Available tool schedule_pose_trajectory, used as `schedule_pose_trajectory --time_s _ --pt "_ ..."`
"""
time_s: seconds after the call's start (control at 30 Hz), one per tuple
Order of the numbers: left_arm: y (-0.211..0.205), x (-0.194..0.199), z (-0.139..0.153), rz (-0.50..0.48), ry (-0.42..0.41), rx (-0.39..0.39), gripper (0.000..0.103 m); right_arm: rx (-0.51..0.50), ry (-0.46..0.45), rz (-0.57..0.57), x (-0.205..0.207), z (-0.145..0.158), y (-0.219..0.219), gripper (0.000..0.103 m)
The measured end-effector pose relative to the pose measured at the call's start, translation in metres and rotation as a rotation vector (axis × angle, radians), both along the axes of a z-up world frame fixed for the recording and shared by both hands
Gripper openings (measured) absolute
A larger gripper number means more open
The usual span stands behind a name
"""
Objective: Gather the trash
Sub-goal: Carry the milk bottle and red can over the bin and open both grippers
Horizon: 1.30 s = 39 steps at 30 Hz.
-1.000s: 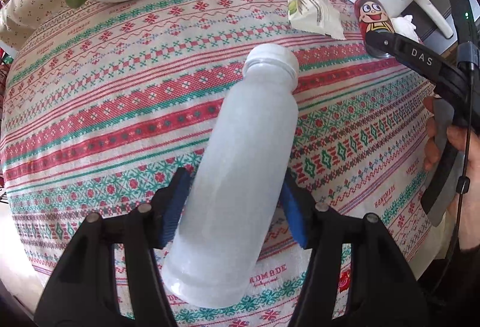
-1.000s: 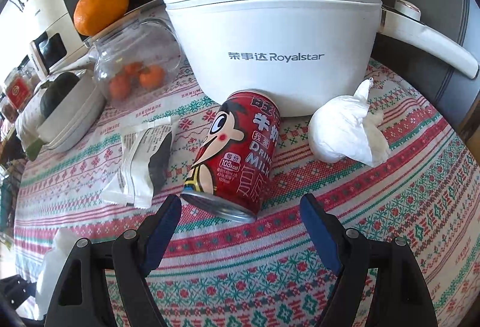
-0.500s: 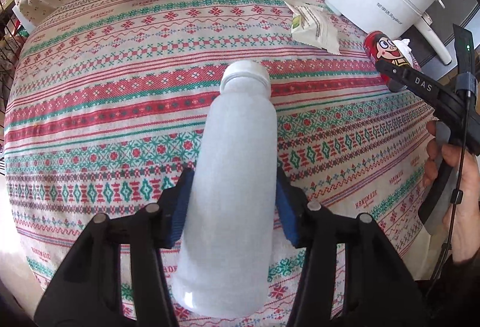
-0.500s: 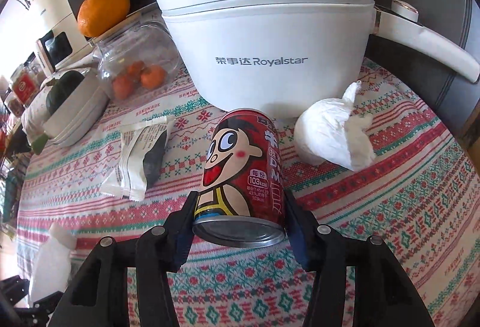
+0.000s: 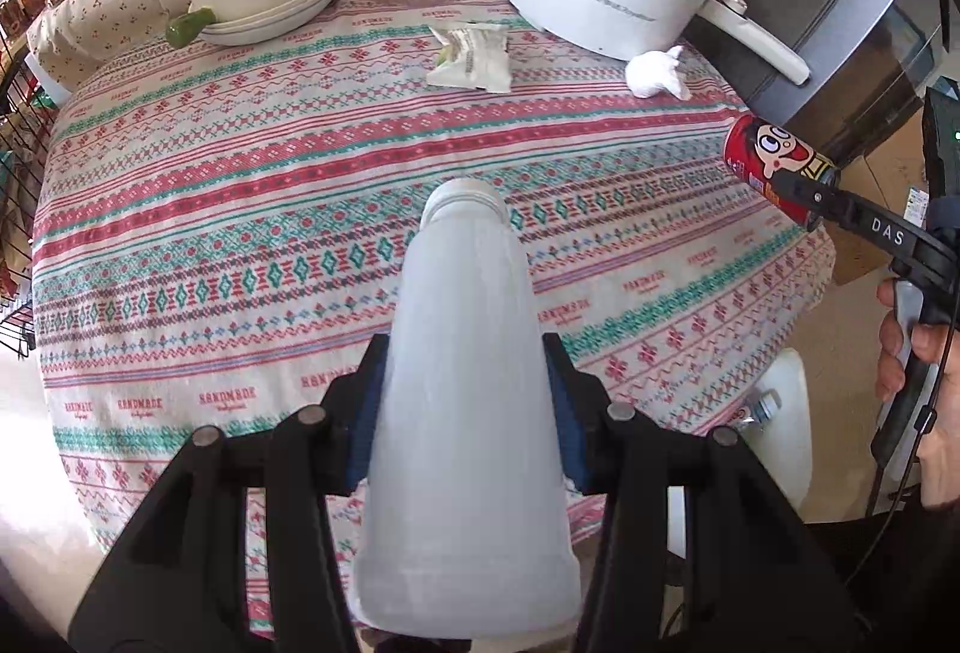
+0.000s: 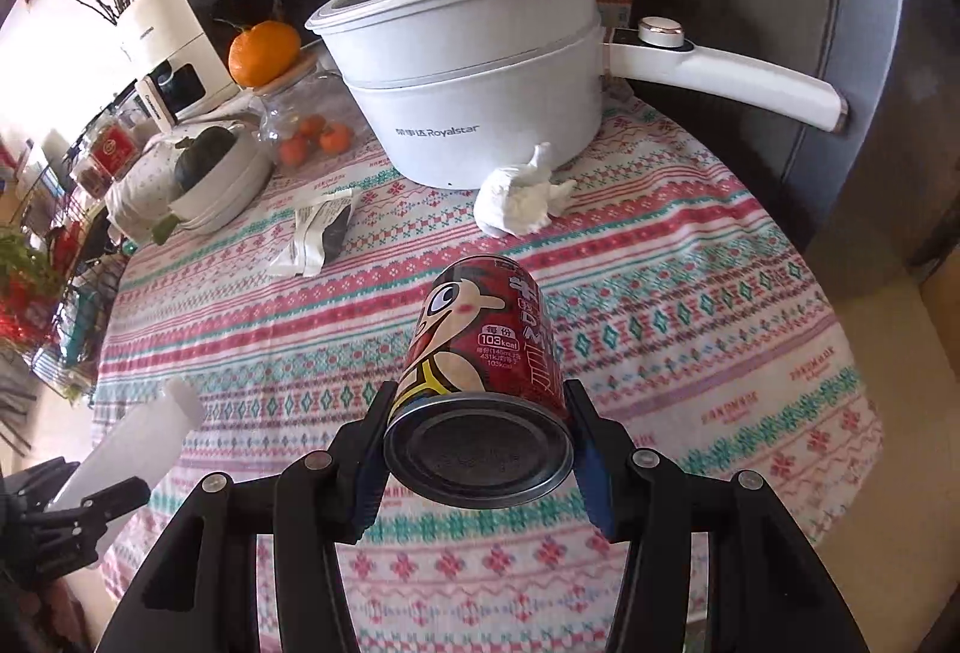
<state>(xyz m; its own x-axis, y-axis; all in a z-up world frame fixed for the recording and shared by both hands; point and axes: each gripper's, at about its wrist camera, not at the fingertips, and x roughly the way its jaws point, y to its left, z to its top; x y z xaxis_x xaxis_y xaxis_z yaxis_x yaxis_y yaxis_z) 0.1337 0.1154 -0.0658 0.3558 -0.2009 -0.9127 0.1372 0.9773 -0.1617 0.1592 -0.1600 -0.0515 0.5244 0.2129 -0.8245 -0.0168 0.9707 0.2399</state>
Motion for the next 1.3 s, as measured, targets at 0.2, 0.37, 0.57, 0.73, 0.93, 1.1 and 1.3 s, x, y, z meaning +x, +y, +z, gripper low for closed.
schedule_pose_trajectory --time_s 0.2,0.37,0.57,0.73,0.93,1.1,1.3 --pt "-0.043 -0.022 0.009 -0.033 -0.003 -0.036 0.05 0.017 0.029 0.004 -0.053 0.017 -0.039 0.054" --pt "-0.076 -0.046 0.019 -0.08 -0.027 -0.087 0.05 0.038 0.004 -0.008 -0.095 0.03 -0.071 0.054" --pt "-0.114 -0.077 0.008 -0.134 -0.035 -0.148 0.05 0.048 0.001 -0.036 -0.133 0.026 -0.104 0.054" --pt "-0.15 -0.097 -0.007 -0.252 -0.031 -0.095 0.05 0.009 -0.037 -0.01 -0.16 0.03 -0.125 0.054" --pt "-0.185 -0.115 -0.028 -0.385 0.031 -0.088 0.05 0.015 0.026 -0.008 -0.182 0.007 -0.148 0.054" --pt "-0.216 -0.13 -0.045 -0.487 0.077 -0.07 0.05 -0.003 0.083 0.004 -0.193 -0.014 -0.155 0.054" --pt "-0.239 -0.135 -0.064 -0.548 0.098 -0.055 0.051 -0.012 0.127 0.024 -0.198 -0.029 -0.156 0.054"
